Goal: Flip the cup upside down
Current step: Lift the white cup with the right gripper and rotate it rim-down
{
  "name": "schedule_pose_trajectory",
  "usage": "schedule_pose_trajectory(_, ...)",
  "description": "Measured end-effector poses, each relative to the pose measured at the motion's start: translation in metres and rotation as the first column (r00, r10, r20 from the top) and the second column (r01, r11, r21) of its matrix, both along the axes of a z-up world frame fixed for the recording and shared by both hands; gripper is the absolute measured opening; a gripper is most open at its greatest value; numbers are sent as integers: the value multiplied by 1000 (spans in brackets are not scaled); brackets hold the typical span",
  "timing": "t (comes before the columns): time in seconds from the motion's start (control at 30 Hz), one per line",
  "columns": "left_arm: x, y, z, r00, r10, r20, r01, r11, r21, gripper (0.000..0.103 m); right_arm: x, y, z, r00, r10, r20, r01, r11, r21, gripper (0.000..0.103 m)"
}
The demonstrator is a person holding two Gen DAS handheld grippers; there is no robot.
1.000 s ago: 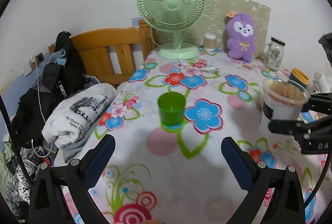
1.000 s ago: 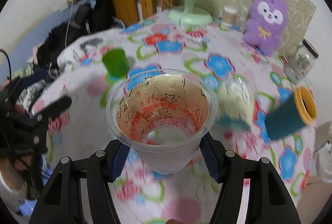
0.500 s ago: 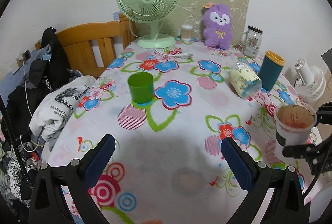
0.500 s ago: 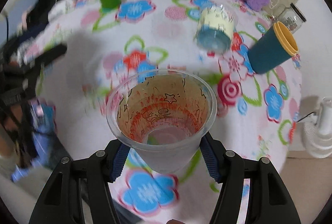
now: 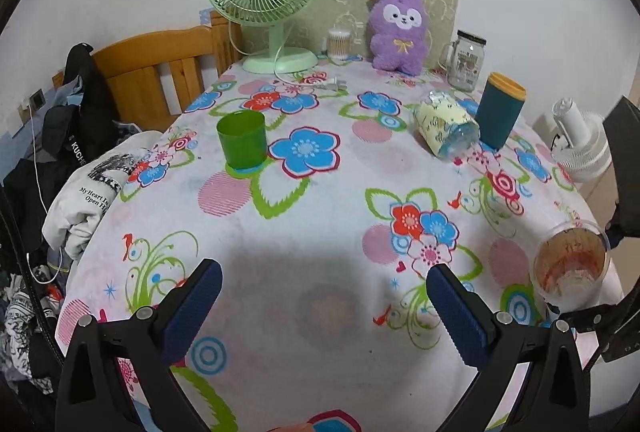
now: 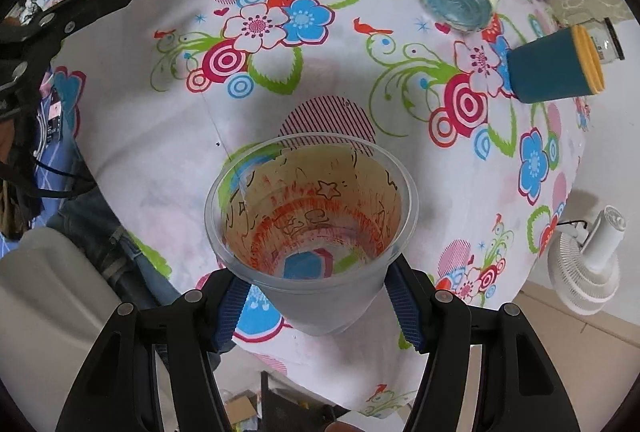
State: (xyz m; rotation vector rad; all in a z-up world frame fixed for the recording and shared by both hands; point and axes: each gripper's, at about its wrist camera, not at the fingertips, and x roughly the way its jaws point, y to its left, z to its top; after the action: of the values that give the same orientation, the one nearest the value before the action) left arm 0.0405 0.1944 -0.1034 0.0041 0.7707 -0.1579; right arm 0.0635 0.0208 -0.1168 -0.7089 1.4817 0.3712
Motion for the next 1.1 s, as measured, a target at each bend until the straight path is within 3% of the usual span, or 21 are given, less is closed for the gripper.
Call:
schedule_pose_trajectory(0.47, -3, 16, -8, 998, 57, -28, -57, 998, -4, 103, 34, 28, -4, 998, 60, 0, -60, 998, 32, 68)
schedule_pose_trajectory(0.6, -1, 19, -9, 997, 65, -35, -65, 998, -13, 103, 38, 28, 5, 998, 58, 24, -59, 998, 31, 80)
schedule_pose_trajectory(1.1, -3, -8, 15, 1000, 1, -22, -1, 1000, -22, 103, 21, -7, 54, 994, 15, 106, -38, 976, 216, 85)
